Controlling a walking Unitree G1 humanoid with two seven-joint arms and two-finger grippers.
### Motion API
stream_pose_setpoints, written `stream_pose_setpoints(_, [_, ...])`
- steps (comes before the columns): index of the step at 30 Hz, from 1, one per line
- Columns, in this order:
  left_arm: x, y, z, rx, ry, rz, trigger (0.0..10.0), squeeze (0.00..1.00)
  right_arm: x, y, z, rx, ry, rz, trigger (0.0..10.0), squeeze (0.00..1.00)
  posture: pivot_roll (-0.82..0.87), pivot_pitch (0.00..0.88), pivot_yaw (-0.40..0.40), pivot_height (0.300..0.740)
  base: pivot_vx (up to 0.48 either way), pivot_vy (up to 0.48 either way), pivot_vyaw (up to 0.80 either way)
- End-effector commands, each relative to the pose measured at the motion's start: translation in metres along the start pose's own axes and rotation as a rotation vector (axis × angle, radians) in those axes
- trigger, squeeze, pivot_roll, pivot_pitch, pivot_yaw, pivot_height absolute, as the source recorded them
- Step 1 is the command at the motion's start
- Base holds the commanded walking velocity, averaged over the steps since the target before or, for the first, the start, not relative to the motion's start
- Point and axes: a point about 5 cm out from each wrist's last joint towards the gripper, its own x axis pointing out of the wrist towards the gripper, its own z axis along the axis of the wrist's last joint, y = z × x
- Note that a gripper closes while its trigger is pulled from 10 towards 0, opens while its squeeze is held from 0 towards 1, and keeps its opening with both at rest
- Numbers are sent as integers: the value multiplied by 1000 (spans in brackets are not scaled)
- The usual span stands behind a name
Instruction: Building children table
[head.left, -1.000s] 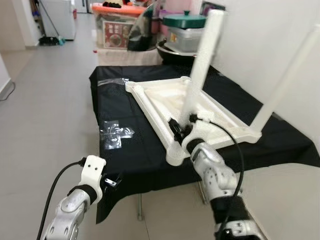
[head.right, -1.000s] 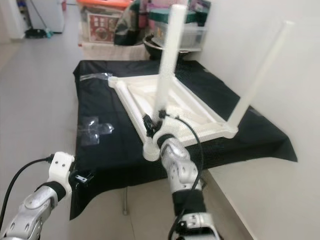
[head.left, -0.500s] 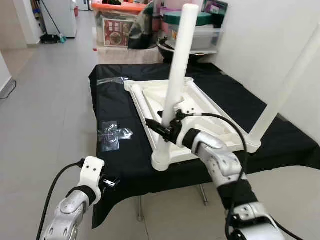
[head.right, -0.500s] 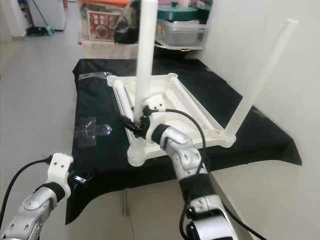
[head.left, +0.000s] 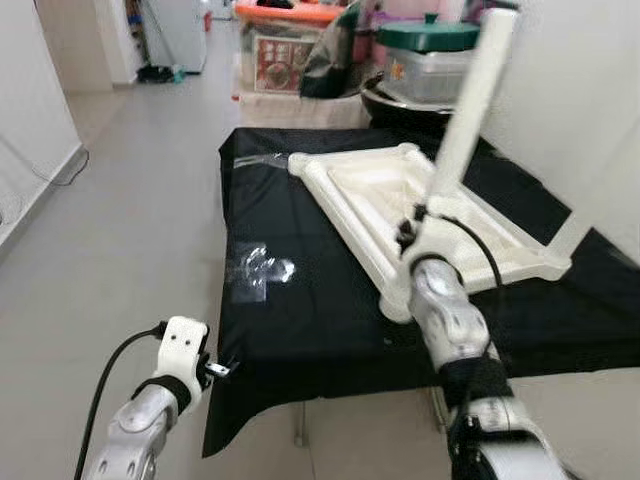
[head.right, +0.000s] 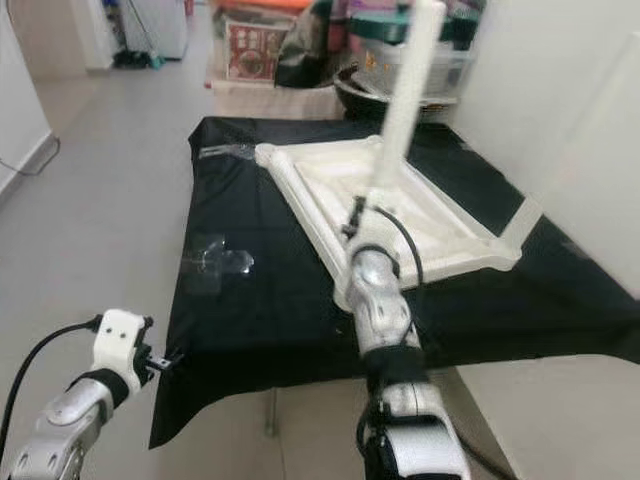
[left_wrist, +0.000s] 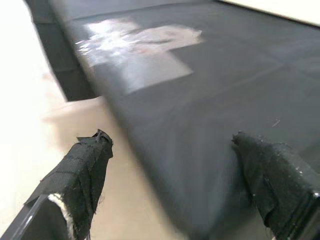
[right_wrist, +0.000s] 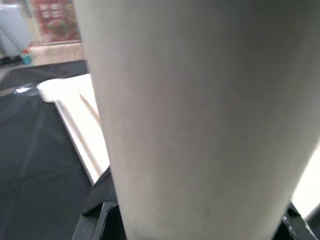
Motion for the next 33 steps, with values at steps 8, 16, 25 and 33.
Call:
stream_pose_setpoints(8, [3,-2,0,-2,3,-13,10000,0,-32,72,26,74,-59,645,10000,0,55,0,-111,740,0,0,0])
stream_pose_setpoints(16, [1,-3,-3,-8,3,-5,10000,0,-36,60,36,-262,-135,1068,10000,0,68,0,-126,740,0,0,0])
stream_pose_setpoints(25, [-2,0,-2,-4,1,5,10000,0,-27,79,7,-198,-13,995,0,0,84,0,-126,740,0,0,0])
stream_pose_setpoints(33, [-1,-2,-3,-2,5,-2,10000,0,7,38,-19,-163,153,366,0,0,76,0,-122,740,0,0,0])
